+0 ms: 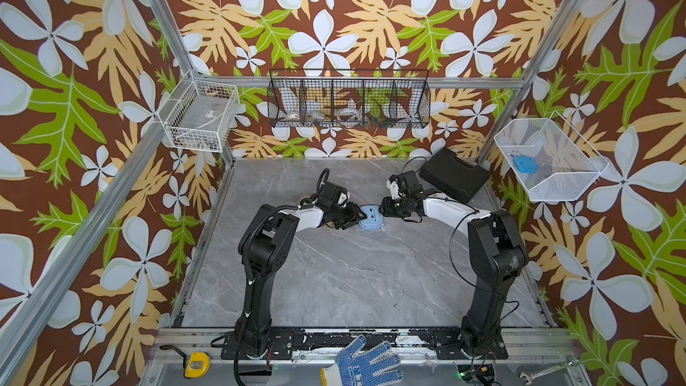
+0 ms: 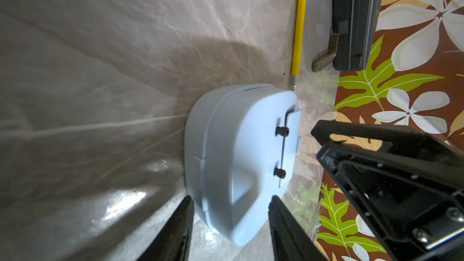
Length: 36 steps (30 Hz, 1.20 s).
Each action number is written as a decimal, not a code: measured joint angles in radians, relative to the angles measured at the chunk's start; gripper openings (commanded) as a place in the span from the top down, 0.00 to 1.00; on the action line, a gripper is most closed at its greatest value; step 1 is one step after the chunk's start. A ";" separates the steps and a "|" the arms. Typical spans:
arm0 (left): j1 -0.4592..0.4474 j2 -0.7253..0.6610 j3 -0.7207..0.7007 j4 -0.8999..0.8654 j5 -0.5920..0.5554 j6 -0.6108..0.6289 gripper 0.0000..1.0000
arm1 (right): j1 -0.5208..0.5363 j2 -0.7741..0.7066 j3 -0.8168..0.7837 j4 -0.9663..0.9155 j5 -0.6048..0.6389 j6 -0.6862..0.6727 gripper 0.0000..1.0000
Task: Insert the battery into the alarm
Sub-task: Install the battery in the alarm.
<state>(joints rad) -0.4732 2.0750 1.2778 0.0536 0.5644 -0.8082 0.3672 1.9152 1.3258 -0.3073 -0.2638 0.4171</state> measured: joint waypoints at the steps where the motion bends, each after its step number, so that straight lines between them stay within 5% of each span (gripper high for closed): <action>1: 0.000 0.000 0.000 0.000 -0.001 0.000 0.49 | 0.001 0.002 0.000 0.000 -0.003 0.000 0.61; 36: 0.000 0.009 0.010 -0.013 -0.003 0.000 0.49 | 0.019 0.046 -0.002 0.058 -0.043 0.002 0.96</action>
<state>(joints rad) -0.4732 2.0842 1.2873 0.0406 0.5617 -0.8082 0.3859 1.9614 1.3235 -0.2497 -0.3073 0.4191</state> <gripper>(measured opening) 0.506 0.053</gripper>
